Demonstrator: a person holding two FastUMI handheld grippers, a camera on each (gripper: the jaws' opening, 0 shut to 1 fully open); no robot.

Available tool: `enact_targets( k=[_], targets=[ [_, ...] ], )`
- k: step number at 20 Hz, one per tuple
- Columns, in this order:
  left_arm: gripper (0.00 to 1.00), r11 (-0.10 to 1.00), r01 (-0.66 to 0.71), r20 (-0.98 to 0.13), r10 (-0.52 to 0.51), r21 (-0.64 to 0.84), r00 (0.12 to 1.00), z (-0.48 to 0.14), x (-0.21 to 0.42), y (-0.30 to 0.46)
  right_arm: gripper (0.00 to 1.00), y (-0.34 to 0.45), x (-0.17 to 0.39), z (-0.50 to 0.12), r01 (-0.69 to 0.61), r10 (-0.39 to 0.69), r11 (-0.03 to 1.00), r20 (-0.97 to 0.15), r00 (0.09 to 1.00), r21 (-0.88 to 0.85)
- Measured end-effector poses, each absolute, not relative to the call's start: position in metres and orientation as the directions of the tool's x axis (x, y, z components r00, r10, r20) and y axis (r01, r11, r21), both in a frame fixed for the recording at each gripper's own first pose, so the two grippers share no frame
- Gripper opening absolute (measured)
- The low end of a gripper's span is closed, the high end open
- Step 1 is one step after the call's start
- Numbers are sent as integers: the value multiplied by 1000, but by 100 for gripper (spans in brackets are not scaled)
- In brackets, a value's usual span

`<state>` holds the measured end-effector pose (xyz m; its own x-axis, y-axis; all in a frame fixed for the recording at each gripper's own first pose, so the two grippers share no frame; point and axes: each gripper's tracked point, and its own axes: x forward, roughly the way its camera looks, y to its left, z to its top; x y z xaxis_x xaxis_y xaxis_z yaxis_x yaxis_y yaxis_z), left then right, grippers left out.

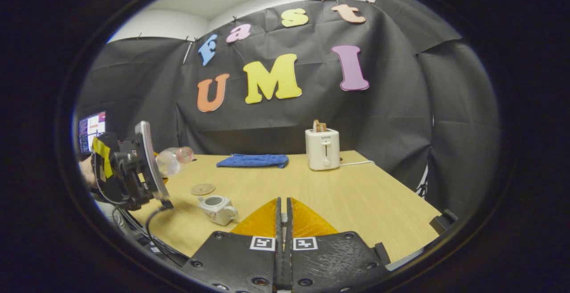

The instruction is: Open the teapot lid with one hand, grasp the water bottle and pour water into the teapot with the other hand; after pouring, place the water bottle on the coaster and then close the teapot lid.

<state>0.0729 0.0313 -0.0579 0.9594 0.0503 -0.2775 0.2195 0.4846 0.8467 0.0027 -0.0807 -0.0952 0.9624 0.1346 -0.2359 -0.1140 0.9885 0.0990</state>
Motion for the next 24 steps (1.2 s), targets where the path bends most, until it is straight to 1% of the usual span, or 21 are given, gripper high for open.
enact_targets(
  k=[2, 4, 6, 8, 9, 13, 18, 20, 24],
  targets=[
    [75, 649, 193, -287, 41, 736, 957, -56, 73, 40, 0, -75, 2, -88, -120, 139, 988, -228, 964, 94],
    [76, 796, 156, -282, 20, 585, 959, -56, 63, 45, 0, -67, 2, -85, -131, 148, 988, -223, 964, 86],
    [76, 902, 119, -255, -11, 414, 967, -50, 58, 42, 0, -64, 1, -82, -136, 151, 988, -221, 964, 79],
    [76, 959, 122, -249, -57, 254, 967, -49, 57, 34, 0, -59, 2, -81, -141, 154, 987, -222, 963, 71],
    [76, 970, 130, -247, -77, 205, 966, -51, 57, 28, 0, -57, 2, -80, -144, 155, 987, -222, 962, 66],
    [76, 984, 154, -221, -132, 85, 966, -60, 66, 14, 0, -52, 2, -78, -147, 154, 988, -222, 963, 45],
    [76, 977, 211, -167, -208, 1, 964, -65, 105, 1, 0, -57, 4, -81, -126, 132, 991, -227, 965, 39],
    [76, 976, 212, -178, -217, -46, 960, -75, 126, 7, 0, -63, 4, -86, -111, 116, 993, -235, 965, 34],
    [77, 972, 209, -243, -229, -105, 943, -98, 158, 13, 0, -73, 8, -95, -85, 90, 996, -254, 963, 32]
  ],
)
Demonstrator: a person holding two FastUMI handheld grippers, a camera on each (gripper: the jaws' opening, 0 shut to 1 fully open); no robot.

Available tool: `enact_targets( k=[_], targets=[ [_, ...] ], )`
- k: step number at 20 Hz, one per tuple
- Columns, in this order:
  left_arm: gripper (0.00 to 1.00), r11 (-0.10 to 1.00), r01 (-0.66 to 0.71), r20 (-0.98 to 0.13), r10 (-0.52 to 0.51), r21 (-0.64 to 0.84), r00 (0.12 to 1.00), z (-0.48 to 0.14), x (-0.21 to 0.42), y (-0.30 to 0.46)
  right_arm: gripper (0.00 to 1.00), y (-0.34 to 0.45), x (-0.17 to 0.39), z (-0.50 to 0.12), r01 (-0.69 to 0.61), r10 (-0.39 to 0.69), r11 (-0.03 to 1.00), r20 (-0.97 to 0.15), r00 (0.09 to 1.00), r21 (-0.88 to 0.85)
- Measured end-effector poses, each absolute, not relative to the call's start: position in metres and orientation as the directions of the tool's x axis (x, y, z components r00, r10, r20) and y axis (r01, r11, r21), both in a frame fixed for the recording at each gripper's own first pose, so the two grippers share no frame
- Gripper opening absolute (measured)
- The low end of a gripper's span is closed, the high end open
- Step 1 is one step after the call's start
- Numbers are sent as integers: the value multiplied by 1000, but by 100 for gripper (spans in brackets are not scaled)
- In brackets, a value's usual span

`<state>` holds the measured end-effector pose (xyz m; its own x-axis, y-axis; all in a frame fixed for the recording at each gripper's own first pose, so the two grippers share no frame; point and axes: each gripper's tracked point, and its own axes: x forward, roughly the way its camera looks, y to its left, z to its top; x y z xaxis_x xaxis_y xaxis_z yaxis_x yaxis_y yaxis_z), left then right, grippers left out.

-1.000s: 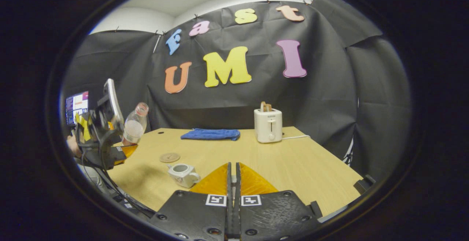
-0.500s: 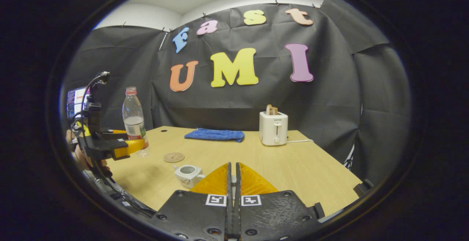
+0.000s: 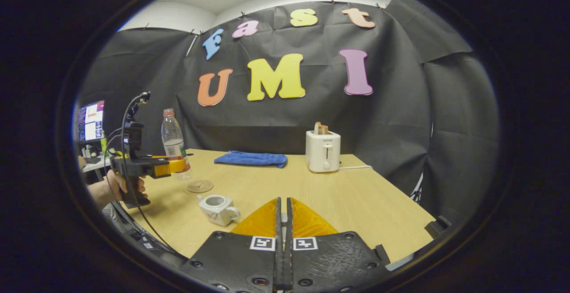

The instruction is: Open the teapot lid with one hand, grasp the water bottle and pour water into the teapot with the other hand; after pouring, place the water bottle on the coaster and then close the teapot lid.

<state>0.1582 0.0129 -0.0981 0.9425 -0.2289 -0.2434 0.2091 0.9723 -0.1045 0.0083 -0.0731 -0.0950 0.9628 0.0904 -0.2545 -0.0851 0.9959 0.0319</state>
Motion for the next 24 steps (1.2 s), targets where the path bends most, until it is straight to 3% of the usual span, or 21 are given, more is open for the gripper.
enact_targets(
  k=[10, 22, 24],
  targets=[
    [77, 971, 209, -308, -235, -114, 922, -136, 193, 2, 0, -84, 19, -119, -57, 66, 998, -298, 952, 40],
    [81, 969, 219, -347, -244, -110, 905, -146, 190, -2, 0, -81, 17, -120, -62, 72, 997, -301, 951, 43],
    [92, 969, 218, -349, -245, -115, 904, -146, 189, -2, 0, -80, 16, -121, -64, 74, 997, -302, 951, 40]
  ],
)
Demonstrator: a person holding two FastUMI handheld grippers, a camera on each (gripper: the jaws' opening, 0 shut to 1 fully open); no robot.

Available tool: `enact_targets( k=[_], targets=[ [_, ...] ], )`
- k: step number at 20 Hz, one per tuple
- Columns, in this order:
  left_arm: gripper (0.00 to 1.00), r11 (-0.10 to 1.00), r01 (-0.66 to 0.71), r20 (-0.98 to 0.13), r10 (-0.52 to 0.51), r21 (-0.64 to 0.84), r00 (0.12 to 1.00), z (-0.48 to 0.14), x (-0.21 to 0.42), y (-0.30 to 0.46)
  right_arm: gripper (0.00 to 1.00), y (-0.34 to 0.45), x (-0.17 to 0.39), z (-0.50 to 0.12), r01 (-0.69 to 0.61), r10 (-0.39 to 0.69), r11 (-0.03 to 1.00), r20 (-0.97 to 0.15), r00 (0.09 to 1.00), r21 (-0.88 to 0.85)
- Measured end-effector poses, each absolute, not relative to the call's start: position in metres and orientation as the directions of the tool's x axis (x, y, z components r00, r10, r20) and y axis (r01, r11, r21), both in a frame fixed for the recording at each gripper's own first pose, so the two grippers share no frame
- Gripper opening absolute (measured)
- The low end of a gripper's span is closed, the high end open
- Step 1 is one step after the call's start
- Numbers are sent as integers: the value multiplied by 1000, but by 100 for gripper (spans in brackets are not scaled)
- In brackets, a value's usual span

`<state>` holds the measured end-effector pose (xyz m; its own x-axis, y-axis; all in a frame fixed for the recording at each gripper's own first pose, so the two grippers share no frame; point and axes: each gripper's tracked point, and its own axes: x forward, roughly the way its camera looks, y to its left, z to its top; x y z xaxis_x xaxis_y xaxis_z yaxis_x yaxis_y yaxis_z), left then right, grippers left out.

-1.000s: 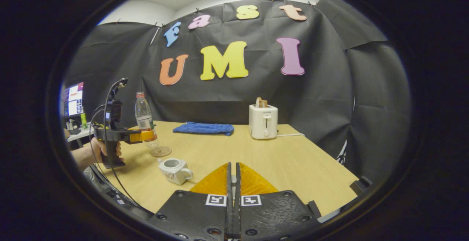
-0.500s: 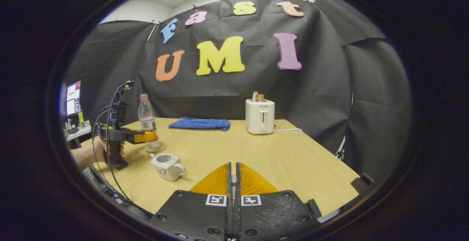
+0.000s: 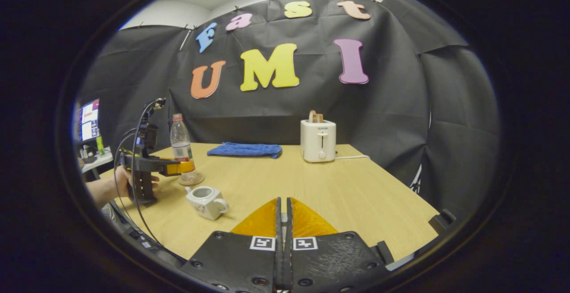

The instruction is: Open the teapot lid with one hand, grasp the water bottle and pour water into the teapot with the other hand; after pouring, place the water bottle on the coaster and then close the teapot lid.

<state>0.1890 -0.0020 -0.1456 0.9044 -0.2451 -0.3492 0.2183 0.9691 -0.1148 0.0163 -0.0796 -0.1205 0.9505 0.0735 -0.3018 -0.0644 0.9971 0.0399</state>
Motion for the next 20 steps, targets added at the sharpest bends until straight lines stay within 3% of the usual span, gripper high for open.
enact_targets(
  k=[1, 6, 10, 15, 20],
  targets=[
    [100, 969, 217, -345, -245, -118, 906, -145, 188, -3, 0, -79, 16, -120, -65, 74, 997, -301, 951, 39],
    [100, 970, 185, -362, -230, -155, 903, -145, 170, 5, 0, -64, 19, -111, -92, 99, 995, -282, 954, 37],
    [100, 967, 154, -372, -223, -204, 901, -142, 134, 23, 0, -20, 36, -96, -196, 203, 979, -239, 949, 53],
    [100, 974, 118, -323, -177, -195, 930, -118, 91, 59, 0, 43, 66, -94, -333, 334, 942, -214, 918, 42],
    [100, 979, 52, -273, -106, -199, 956, -98, 60, 102, 0, 78, 89, -111, -399, 393, 917, -225, 892, 19]
  ],
)
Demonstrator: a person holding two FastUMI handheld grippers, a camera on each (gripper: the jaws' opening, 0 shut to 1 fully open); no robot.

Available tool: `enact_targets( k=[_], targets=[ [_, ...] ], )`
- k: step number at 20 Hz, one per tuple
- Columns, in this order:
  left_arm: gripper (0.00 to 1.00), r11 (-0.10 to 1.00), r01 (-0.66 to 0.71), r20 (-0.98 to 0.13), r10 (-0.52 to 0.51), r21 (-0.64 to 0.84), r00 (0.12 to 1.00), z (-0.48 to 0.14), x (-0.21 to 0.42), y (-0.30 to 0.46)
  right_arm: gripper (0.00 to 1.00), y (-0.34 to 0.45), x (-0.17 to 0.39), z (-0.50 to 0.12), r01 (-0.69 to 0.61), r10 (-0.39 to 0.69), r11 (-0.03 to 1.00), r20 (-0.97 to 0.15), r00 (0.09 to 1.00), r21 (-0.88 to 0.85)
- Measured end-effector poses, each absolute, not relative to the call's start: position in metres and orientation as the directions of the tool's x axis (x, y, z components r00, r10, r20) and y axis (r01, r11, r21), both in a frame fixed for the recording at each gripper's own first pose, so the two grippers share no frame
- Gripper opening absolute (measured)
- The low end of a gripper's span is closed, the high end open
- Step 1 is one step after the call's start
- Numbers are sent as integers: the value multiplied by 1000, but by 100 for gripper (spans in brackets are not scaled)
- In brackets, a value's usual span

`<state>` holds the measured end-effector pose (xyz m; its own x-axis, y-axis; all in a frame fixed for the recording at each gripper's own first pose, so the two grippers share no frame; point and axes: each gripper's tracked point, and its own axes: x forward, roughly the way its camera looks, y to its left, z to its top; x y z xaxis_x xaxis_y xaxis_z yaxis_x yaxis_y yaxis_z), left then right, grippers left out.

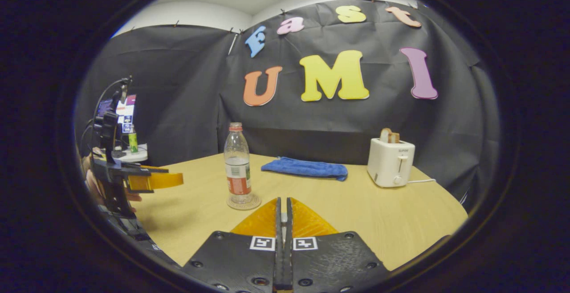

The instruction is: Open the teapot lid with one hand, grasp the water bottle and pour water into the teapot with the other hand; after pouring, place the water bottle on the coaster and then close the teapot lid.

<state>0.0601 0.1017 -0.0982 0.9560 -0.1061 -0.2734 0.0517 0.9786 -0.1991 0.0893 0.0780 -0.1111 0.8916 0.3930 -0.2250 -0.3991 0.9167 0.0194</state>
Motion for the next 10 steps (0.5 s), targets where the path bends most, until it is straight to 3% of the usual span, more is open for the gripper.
enact_targets(
  k=[10],
  targets=[
    [100, 989, 2, -237, -38, -149, 971, -86, 35, 138, 0, 94, 97, -140, -410, 403, 912, -262, 877, 31]
  ],
)
